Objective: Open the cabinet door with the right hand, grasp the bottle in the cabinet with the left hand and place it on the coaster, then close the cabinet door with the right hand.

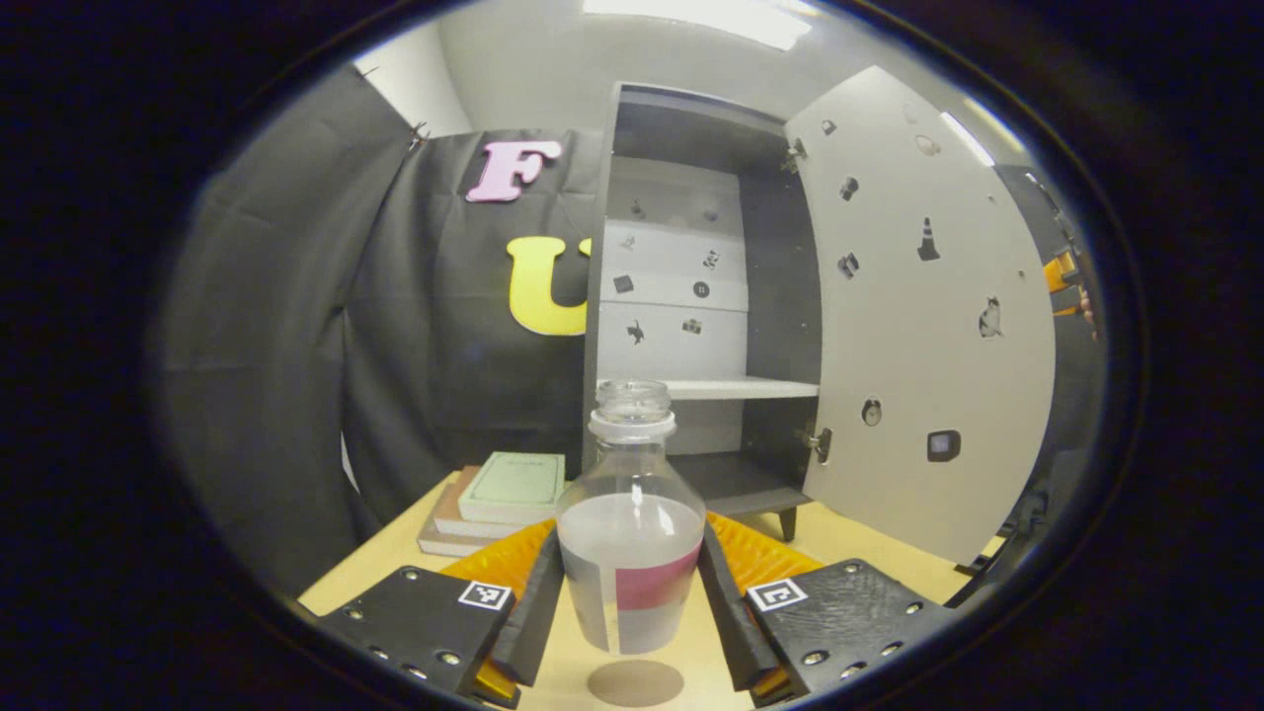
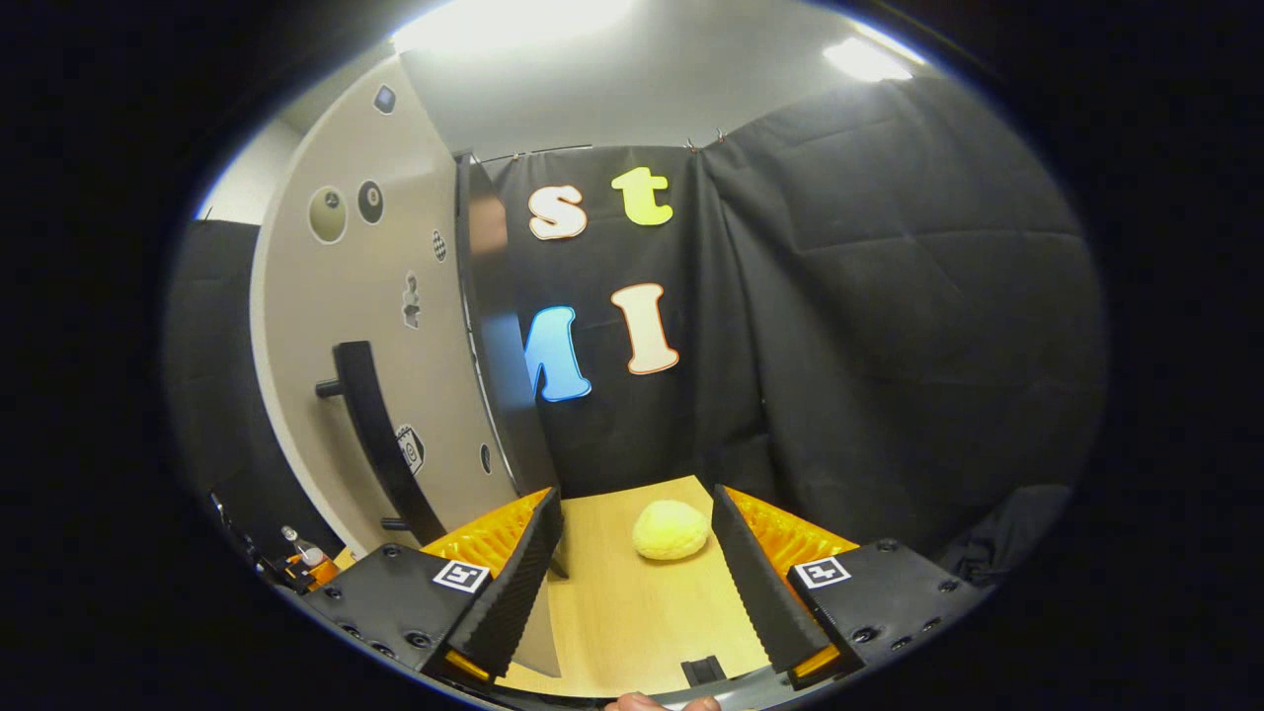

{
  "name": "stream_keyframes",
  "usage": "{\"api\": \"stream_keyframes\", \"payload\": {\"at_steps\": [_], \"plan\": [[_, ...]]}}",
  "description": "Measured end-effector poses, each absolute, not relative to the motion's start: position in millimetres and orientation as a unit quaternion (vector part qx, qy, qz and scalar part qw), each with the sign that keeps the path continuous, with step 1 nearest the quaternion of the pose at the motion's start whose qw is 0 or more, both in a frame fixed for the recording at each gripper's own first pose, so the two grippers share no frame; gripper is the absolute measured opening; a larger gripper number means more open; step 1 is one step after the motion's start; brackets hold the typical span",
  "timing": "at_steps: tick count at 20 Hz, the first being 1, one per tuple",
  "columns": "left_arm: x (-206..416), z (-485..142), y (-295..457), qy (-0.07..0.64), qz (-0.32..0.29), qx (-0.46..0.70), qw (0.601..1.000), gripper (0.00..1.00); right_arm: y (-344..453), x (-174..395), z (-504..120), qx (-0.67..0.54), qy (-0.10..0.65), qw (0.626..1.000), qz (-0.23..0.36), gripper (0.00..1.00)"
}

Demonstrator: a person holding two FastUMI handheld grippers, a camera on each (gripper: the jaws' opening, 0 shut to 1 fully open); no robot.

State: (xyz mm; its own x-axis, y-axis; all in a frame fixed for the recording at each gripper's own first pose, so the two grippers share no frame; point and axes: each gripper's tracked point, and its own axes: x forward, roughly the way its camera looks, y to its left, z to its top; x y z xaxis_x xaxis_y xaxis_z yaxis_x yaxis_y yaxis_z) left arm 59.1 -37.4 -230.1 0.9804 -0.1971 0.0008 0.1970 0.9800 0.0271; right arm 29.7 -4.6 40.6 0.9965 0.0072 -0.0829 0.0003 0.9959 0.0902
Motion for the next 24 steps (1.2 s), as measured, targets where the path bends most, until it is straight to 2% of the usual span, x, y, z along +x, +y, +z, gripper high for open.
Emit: {"api": "stream_keyframes", "payload": {"at_steps": [5,9,13,17,24], "plan": [[61,-303,-45,0.035,-0.105,0.029,0.993,0.7,11,21,50,0.032,0.017,0.999,0.005,0.96],[66,-335,-45,0.034,-0.103,0.026,0.994,0.7,-2,29,51,0.04,-0.01,0.999,-0.025,0.96],[76,-356,-44,0.036,-0.091,0.049,0.994,0.71,-16,39,38,0.049,-0.007,0.998,-0.051,0.96],[76,-375,-43,0.047,-0.091,0.061,0.993,0.7,-15,47,25,0.059,0.016,0.997,-0.045,0.96],[66,-389,-38,0.059,-0.079,0.057,0.993,0.75,-19,53,19,0.049,0.026,0.998,-0.043,0.96]]}}
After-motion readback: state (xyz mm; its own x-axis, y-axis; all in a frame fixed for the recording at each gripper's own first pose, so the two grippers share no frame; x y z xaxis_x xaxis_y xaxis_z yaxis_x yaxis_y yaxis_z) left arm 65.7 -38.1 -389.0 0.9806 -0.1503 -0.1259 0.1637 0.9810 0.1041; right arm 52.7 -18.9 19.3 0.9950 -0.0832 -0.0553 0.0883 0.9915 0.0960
